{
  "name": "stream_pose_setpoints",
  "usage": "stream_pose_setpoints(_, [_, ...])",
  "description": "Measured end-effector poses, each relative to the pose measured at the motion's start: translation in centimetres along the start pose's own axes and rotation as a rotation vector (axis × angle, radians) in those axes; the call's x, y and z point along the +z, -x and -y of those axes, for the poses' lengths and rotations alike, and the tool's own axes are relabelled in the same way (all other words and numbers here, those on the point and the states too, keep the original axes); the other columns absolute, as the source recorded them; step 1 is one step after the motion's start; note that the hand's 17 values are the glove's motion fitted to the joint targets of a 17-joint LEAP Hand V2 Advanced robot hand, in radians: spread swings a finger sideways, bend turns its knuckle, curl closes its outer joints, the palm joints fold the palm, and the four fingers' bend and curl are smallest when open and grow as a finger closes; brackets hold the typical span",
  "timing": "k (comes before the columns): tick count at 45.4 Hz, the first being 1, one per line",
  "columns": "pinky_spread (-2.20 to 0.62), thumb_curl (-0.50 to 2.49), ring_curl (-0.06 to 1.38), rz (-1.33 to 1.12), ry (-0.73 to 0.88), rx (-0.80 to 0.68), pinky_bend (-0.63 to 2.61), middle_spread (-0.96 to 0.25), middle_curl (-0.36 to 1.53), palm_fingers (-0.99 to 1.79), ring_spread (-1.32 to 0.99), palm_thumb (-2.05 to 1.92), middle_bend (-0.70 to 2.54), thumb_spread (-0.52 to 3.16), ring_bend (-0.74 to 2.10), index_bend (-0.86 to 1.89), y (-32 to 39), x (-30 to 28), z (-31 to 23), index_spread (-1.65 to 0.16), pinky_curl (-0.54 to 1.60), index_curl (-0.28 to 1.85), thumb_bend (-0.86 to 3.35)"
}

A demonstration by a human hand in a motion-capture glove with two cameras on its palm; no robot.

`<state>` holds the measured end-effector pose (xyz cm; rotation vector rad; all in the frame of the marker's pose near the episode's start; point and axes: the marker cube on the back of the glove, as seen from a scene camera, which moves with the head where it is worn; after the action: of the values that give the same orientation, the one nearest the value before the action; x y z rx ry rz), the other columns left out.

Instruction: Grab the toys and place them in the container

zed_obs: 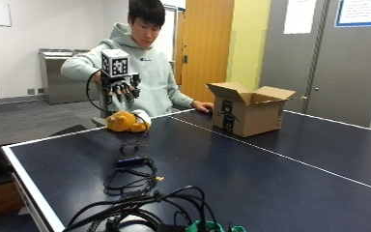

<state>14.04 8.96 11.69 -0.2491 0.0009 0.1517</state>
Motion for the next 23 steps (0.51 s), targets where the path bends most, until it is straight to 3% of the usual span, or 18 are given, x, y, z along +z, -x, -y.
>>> stream_pose_setpoints(8, [0.06,0.23,0.30,0.024,0.246,0.058,0.92,0.01,0.34,-0.13,0.01,-0.10,0.14,1.31,0.21,0.10,-1.3,5.9,-0.2,-0.26,0.36,0.34,-0.06])
stream_pose_setpoints(14, [0.06,0.21,0.30,0.124,0.340,0.060,1.01,0.02,0.31,-0.19,0.02,-0.07,0.12,1.29,0.19,0.08,-1.6,10.1,-0.1,-0.25,0.38,0.30,-0.05])
stream_pose_setpoints(23, [-0.04,0.22,0.40,0.223,0.385,-0.008,1.14,-0.01,0.32,0.15,-0.06,0.03,0.24,1.36,0.63,0.00,-0.7,12.1,-0.3,-0.26,0.40,0.19,0.01])
